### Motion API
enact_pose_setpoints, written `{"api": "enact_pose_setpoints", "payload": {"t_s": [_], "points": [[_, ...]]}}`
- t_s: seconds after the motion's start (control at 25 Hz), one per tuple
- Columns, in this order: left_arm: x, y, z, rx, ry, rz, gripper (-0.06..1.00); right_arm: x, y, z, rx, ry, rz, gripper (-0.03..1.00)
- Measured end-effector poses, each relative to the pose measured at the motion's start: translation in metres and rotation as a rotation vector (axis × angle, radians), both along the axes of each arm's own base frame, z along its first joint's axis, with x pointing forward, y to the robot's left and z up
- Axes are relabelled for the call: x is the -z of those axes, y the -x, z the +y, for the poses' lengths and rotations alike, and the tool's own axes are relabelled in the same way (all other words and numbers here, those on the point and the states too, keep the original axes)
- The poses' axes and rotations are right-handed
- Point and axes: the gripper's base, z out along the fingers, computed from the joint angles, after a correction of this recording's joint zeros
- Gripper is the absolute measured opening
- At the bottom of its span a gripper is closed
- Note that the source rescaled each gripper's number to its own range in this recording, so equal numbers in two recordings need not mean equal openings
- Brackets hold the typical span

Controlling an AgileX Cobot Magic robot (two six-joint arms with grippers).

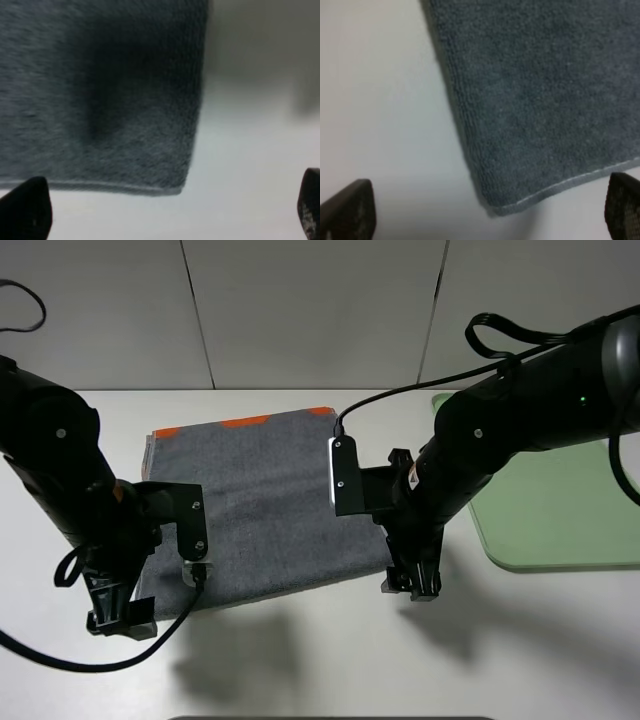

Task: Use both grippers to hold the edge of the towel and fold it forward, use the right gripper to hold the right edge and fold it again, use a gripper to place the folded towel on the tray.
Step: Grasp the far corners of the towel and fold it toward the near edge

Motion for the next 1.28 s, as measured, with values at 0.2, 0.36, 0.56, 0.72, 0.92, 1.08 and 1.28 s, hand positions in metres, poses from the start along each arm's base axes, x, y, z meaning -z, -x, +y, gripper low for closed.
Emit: {"api": "enact_pose_setpoints", "payload": {"t_s": [0.2,0.36,0.56,0.72,0.92,1.08,1.28], "points": [[0.015,0.000,-0.001,-0.012,-0.020,0.051,0.97,0.009,-0.001,0.000,-0.037,0.024,0.012,1.00],[0.022,-0.002,-0.003,0.005,-0.020,0.060,0.97,0.020,0.000,0.000,-0.052,0.047,0.035,1.00],[0.023,-0.006,-0.005,0.028,0.005,0.017,0.97,0.023,-0.002,0.002,-0.073,0.046,0.022,1.00],[0.023,-0.007,-0.006,0.035,0.014,0.001,0.97,0.030,-0.002,0.001,-0.100,0.063,0.033,1.00],[0.023,-0.007,-0.008,0.053,0.035,0.006,0.97,0.033,0.006,0.011,-0.209,0.078,0.018,1.00],[0.023,-0.006,-0.008,0.059,0.044,0.009,0.97,0.034,0.016,0.028,-0.286,0.058,-0.024,1.00],[0.023,-0.006,-0.008,0.061,0.042,0.014,0.97,0.037,0.020,0.034,-0.314,0.062,-0.023,1.00]]}}
